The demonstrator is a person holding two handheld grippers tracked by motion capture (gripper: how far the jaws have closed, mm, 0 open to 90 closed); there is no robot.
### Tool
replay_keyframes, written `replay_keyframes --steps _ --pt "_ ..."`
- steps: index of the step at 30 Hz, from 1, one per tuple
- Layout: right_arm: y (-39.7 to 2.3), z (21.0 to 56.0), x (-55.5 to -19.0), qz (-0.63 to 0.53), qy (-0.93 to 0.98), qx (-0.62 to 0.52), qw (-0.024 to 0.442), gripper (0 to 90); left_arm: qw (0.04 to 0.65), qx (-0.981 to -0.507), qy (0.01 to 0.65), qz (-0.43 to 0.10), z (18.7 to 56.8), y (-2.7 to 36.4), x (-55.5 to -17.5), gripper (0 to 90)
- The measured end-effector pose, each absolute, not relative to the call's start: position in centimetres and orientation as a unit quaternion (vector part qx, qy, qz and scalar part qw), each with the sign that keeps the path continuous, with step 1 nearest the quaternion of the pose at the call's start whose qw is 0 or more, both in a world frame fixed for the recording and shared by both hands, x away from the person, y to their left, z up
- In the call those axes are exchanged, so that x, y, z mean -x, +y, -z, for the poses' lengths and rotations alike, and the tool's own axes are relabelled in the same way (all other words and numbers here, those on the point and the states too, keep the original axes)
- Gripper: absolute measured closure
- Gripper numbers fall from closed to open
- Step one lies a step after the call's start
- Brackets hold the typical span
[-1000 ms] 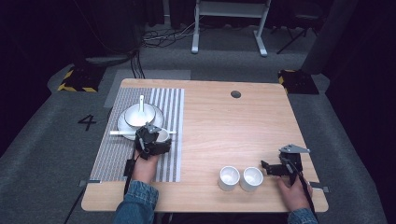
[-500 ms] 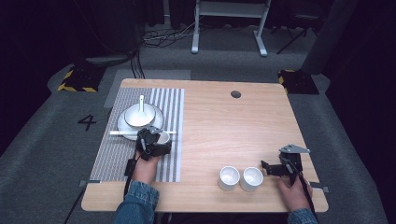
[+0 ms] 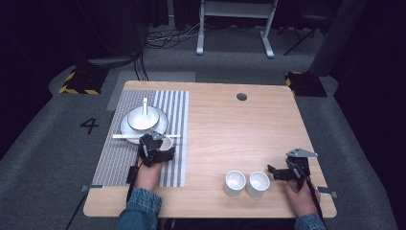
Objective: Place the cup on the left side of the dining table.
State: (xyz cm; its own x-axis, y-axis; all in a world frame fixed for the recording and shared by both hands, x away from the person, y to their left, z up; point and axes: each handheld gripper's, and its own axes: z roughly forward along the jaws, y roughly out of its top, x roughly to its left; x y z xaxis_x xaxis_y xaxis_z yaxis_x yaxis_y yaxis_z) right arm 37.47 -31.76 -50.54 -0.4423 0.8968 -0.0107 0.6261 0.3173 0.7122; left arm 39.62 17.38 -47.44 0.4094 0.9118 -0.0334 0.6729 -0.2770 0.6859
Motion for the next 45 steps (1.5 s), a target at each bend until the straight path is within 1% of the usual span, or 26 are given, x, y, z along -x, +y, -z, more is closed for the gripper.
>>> replay_keyframes --steps 17,25,38,45 --pt "-31.8 50.5 -37.5 -0.325 0.784 -0.485 0.208 0.6 0.324 -0.775 0.508 -0.192 47.3 17.5 -39.3 26.2" --pt "-31.8 50.5 -37.5 -0.325 0.785 -0.485 0.208 0.5 0.331 -0.769 0.503 -0.213 45.8 17.9 -37.8 22.9" --pt "-31.7 50.5 -37.5 -0.325 0.784 -0.486 0.208 0.5 0.349 -0.764 0.495 -0.221 43.8 18.4 -35.1 24.4" --pt "-31.7 50.5 -37.5 -0.325 0.784 -0.486 0.207 0.5 0.348 -0.772 0.485 -0.218 42.9 18.7 -33.8 25.0"
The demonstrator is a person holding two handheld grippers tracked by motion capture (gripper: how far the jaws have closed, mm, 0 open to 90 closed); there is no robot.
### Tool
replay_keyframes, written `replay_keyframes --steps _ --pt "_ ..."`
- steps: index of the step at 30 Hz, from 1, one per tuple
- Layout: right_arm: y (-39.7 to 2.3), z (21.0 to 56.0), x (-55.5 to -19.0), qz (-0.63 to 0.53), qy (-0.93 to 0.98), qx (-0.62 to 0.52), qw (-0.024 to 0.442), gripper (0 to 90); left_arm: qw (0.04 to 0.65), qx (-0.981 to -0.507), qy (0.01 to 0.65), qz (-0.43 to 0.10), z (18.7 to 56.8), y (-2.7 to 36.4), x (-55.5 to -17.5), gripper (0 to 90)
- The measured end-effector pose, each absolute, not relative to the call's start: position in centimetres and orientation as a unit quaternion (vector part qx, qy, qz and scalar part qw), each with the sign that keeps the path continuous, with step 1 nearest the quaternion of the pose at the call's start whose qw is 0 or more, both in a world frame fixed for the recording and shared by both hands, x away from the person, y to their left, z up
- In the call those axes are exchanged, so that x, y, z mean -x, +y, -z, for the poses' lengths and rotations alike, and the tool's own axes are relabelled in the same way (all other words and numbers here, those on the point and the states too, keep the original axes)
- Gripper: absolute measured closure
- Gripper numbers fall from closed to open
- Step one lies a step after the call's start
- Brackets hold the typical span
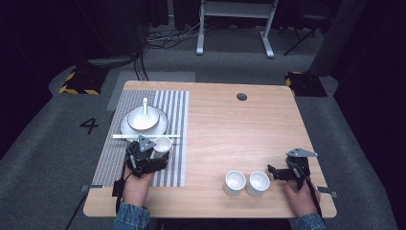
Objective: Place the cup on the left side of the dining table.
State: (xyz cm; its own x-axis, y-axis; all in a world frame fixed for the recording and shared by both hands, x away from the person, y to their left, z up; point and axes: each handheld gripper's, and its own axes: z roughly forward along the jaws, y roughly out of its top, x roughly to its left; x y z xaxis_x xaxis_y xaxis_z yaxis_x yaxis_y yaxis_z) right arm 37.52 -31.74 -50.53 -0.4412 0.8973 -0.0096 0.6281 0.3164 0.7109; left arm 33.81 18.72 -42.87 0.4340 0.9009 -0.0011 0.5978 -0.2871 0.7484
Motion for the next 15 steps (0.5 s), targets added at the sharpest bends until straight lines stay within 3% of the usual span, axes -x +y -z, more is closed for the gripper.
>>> replay_keyframes --steps 15 --pt "-31.7 50.5 -37.6 -0.325 0.785 -0.485 0.207 0.5 0.346 -0.772 0.485 -0.221 42.0 20.3 -31.1 25.1"
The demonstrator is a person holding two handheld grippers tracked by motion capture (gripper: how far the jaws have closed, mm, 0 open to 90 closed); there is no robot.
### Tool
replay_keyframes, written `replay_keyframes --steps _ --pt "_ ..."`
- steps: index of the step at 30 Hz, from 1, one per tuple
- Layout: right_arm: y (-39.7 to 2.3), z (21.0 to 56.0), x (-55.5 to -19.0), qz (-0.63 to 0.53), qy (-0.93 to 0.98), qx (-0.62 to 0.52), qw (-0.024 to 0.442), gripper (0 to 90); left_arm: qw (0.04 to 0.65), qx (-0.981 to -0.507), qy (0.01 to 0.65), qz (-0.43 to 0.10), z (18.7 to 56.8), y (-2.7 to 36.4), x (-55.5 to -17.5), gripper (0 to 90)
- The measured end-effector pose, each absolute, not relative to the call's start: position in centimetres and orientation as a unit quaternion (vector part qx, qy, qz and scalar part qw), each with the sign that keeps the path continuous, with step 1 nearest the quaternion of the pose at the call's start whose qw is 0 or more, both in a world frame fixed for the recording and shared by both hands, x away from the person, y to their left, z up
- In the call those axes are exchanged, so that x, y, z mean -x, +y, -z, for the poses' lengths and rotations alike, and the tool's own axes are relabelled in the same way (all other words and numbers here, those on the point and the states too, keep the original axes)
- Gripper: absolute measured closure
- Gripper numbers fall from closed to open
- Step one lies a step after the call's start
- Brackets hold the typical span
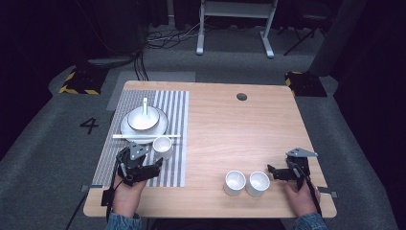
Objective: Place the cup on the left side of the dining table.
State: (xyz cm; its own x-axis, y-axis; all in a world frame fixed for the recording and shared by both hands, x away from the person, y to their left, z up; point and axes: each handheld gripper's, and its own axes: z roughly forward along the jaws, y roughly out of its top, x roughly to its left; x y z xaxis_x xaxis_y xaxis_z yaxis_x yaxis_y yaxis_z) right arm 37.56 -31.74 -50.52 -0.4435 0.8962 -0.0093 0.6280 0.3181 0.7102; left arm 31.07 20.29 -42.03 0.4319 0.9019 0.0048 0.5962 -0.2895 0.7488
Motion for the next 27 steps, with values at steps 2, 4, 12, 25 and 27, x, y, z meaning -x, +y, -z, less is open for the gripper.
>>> replay_keyframes --steps 2,4,12,25,27 --pt "-31.7 50.5 -37.6 -0.325 0.785 -0.485 0.207 0.5 0.346 -0.772 0.485 -0.222 42.0 20.5 -30.7 25.1" --pt "-31.7 50.5 -37.6 -0.325 0.785 -0.485 0.207 0.5 0.344 -0.774 0.483 -0.221 41.9 20.7 -30.4 25.1" --pt "-31.7 50.5 -37.5 -0.325 0.786 -0.484 0.206 0.5 0.340 -0.776 0.487 -0.215 42.2 21.3 -29.5 25.0" --pt "-31.7 50.5 -37.5 -0.325 0.786 -0.484 0.206 0.5 0.324 -0.784 0.489 -0.203 43.2 23.1 -27.9 25.0" --pt "-31.7 50.5 -37.5 -0.325 0.786 -0.484 0.206 0.5 0.320 -0.785 0.490 -0.202 43.5 23.3 -27.8 24.8"
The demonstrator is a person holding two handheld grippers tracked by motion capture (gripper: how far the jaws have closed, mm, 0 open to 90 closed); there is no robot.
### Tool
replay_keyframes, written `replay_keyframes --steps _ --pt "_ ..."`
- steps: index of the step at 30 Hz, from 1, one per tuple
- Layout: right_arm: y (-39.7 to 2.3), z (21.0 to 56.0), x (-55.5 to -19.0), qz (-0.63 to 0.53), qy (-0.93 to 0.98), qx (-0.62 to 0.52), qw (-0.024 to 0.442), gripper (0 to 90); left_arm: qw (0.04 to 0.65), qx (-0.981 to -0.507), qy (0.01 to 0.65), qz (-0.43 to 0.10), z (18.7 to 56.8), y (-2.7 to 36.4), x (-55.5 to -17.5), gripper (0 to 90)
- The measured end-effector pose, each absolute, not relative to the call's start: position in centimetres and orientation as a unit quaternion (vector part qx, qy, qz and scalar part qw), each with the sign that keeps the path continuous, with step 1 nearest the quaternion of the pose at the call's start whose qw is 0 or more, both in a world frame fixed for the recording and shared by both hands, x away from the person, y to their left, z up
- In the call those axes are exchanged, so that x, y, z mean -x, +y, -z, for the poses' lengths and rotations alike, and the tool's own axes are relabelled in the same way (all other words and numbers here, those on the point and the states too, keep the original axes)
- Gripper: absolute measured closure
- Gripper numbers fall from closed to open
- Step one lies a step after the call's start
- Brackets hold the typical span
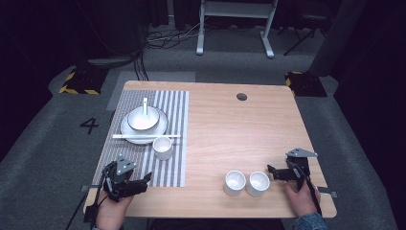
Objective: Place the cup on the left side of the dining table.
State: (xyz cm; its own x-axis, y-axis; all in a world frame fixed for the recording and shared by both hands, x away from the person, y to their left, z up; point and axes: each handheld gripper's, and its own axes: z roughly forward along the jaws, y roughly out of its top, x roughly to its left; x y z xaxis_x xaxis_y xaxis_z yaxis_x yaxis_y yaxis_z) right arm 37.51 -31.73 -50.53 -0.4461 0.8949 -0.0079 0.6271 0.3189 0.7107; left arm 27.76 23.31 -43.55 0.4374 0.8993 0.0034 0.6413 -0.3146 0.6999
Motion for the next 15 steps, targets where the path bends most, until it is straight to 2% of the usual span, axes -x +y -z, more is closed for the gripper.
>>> replay_keyframes --steps 15 --pt "-31.7 50.5 -37.5 -0.326 0.786 -0.484 0.206 0.5 0.315 -0.784 0.511 -0.159 46.8 25.8 -27.9 23.2"
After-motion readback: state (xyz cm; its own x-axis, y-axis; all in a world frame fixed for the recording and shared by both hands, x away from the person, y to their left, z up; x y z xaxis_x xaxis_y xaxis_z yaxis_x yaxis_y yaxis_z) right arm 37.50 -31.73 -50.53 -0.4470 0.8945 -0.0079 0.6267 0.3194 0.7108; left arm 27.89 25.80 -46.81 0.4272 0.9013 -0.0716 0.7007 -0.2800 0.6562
